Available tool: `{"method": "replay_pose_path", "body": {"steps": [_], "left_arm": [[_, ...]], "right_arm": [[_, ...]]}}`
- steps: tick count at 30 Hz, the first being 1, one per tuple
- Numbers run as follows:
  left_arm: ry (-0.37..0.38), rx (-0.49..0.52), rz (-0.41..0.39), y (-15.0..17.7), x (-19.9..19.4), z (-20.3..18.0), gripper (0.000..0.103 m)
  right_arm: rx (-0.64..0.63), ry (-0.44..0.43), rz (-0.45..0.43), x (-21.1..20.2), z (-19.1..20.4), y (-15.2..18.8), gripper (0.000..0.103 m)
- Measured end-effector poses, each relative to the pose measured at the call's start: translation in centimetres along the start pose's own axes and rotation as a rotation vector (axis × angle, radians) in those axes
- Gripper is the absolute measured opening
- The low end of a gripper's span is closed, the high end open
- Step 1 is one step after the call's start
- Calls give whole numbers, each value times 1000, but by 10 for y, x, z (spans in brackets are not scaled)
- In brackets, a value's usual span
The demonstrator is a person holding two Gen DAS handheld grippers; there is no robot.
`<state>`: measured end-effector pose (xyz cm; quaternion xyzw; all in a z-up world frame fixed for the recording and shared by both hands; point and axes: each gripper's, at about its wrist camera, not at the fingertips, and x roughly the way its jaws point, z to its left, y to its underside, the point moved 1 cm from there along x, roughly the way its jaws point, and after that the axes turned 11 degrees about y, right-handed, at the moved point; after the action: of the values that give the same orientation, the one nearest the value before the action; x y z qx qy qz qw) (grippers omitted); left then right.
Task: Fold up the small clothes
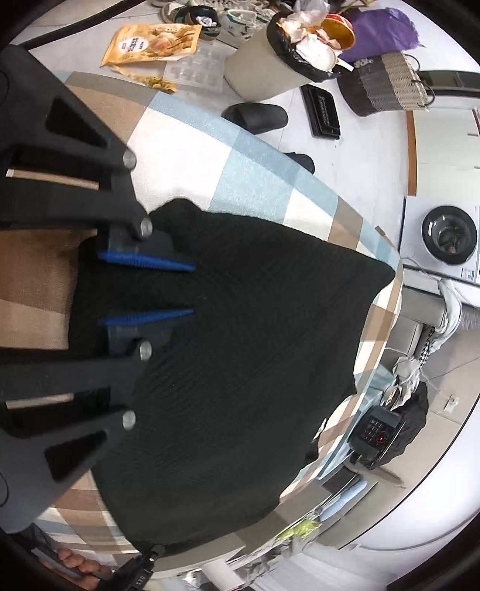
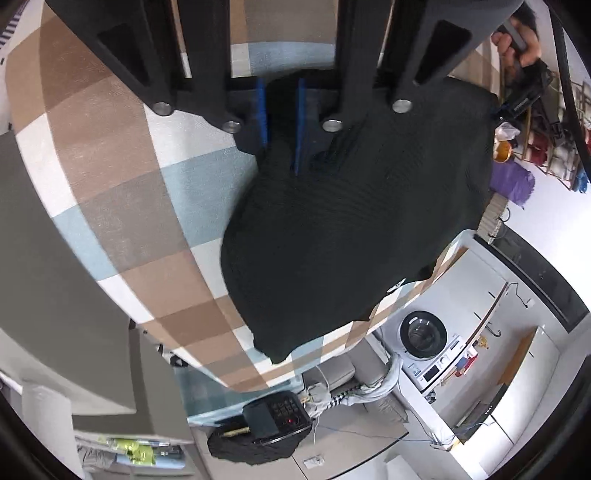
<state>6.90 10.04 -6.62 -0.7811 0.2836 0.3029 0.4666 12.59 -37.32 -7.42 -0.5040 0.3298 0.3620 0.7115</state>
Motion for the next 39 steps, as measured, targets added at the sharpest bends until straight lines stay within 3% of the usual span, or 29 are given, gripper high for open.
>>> {"method": "replay_pose_path", "body": {"steps": [12, 15, 16, 21, 22, 24, 25, 28, 33, 37, 39], "left_arm": [[26, -16, 4, 32, -42, 3, 17], [9, -44, -15, 31, -52, 9, 25], [12, -49, -22, 31, -55, 10, 28], [22, -70, -43, 34, -61, 20, 28], [23, -73, -44, 34, -61, 21, 28], [22, -82, -45, 34, -61, 23, 28], [21, -82, -45, 35, -61, 23, 28], [12, -79, -45, 34, -60, 25, 28], [-32, -67, -44, 27, -57, 22, 28], [-60, -45, -98, 17, -72, 16, 28], [-47, -20, -122, 12, -80, 6, 32]], "right_arm": [[41, 55, 22, -41, -25, 44, 9], [40, 74, -23, -52, -23, 42, 23], [36, 66, -29, -53, -23, 40, 32], [66, 29, -6, -40, -25, 34, 33], [73, 33, -9, -37, -25, 32, 32], [85, 53, -32, -36, -25, 30, 12], [92, 58, -50, -40, -27, 30, 7], [73, 43, -154, -64, -24, 34, 5], [75, 118, -59, -46, -29, 42, 5], [112, 114, -114, -61, -33, 37, 26], [75, 137, -169, -72, -28, 31, 28]]}}
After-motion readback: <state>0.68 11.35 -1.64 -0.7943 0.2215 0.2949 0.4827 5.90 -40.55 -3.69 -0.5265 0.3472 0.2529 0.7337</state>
